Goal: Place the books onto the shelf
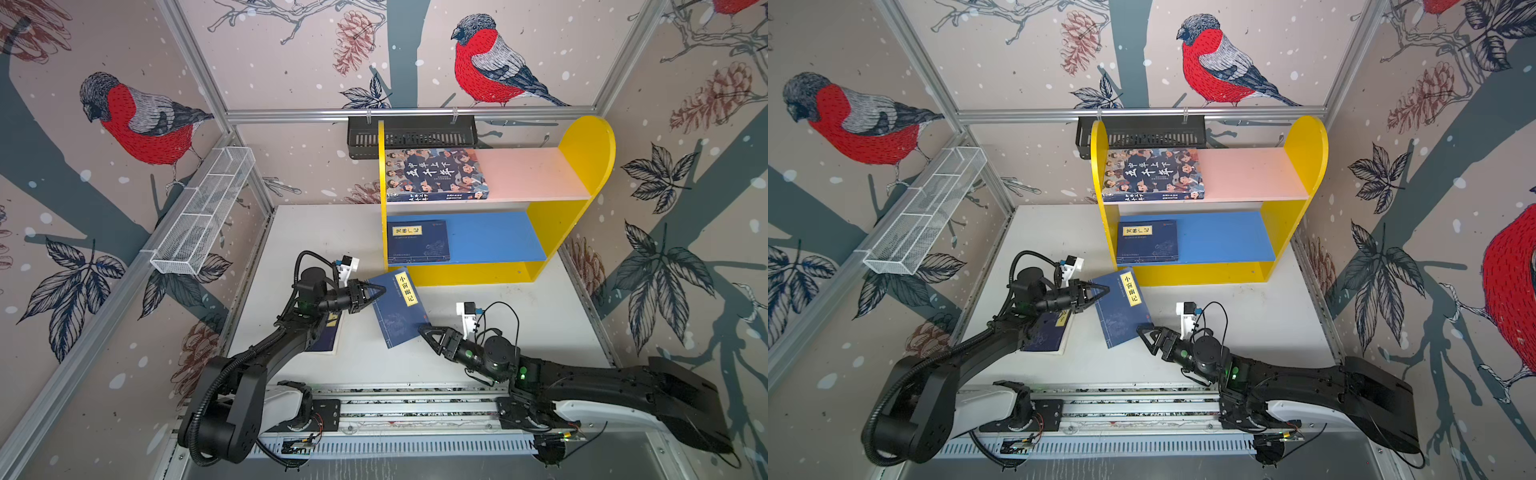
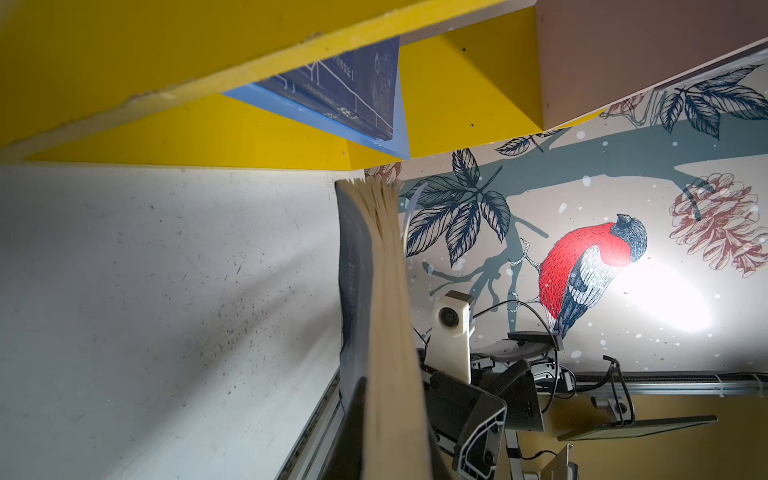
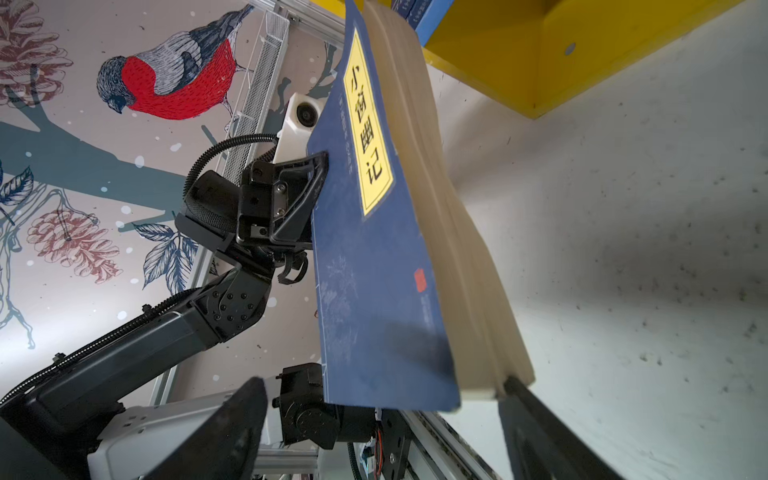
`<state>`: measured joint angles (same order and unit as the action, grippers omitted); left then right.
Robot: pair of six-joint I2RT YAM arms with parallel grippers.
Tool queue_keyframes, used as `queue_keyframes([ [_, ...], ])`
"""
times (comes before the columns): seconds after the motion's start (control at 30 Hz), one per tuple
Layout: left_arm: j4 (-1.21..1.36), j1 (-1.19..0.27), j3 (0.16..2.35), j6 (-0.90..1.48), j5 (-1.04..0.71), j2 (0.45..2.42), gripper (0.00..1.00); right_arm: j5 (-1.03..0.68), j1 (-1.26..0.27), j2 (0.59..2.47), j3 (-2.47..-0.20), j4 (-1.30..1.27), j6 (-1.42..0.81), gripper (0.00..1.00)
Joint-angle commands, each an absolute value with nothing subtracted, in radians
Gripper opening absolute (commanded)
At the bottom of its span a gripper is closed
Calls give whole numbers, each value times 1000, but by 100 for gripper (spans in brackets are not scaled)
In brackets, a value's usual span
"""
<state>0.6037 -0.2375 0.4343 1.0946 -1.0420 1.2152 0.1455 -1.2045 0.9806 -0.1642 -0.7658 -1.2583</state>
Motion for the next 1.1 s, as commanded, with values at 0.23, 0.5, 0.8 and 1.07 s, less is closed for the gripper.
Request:
queue_keyframes([
  [0.23,586,-236,489,1004,-1041,1226,0,352,-1312,814,-184,-512,-1339,88],
  [0.5,708,-236,493,1107,-1062,1253,0,343,-1323,798,-140,-631,-1357,89],
  [0.8,873,-239,477,1239,-1089,1273,0,341,-1319,1038,-180,-926,-1318,91],
  [1.07,885,-243,462,1247,-1074,1255,0,321,-1270,1223,-196,-1192,-1298,91],
])
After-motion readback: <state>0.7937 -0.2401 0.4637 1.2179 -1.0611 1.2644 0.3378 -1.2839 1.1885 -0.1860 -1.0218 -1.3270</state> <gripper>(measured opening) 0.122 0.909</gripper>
